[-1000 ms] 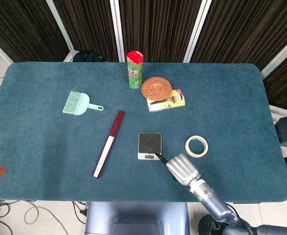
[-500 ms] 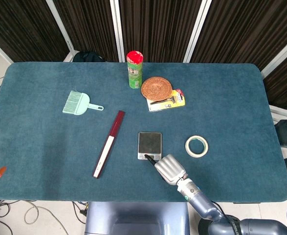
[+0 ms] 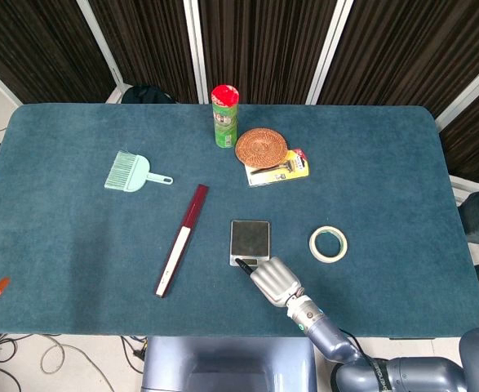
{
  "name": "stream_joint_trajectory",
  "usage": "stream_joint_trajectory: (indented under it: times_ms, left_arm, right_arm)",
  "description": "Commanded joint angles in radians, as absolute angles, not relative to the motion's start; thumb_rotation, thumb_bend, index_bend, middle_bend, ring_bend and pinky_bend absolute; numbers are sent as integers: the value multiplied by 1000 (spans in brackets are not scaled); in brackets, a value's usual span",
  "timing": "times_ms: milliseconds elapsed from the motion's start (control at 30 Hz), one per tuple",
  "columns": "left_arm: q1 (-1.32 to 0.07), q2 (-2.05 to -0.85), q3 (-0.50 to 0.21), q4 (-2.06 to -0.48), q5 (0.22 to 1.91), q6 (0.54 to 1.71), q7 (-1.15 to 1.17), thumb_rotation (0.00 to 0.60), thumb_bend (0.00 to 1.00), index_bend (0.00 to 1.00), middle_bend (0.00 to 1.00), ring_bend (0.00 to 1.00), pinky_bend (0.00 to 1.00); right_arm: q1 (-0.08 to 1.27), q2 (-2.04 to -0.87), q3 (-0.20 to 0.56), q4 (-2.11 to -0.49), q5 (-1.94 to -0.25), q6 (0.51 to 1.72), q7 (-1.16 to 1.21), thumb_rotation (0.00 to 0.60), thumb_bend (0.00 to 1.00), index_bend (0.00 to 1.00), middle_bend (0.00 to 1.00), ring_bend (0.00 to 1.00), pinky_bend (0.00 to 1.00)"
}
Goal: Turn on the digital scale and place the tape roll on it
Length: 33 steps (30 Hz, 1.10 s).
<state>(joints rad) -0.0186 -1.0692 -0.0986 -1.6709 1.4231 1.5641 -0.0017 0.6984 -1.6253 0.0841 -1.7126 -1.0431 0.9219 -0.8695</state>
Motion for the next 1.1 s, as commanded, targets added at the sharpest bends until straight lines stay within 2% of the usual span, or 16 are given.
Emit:
stream_joint_trajectory:
  times_ms: [33, 1100]
  left_arm:
    - [-18, -1069, -99, -1671, 1424, 1565, -2, 600, 0, 0, 0, 0, 0]
    - [-18, -1068, -100, -1668, 1421, 1567, -7, 600, 0, 0, 0, 0, 0]
  right_arm:
    - [709, -1634, 82, -1705, -1027, 924, -877, 600, 910, 0, 783, 896, 741]
    - [784, -1686, 49, -1670, -927, 965, -930, 600, 910, 9, 783, 896, 741]
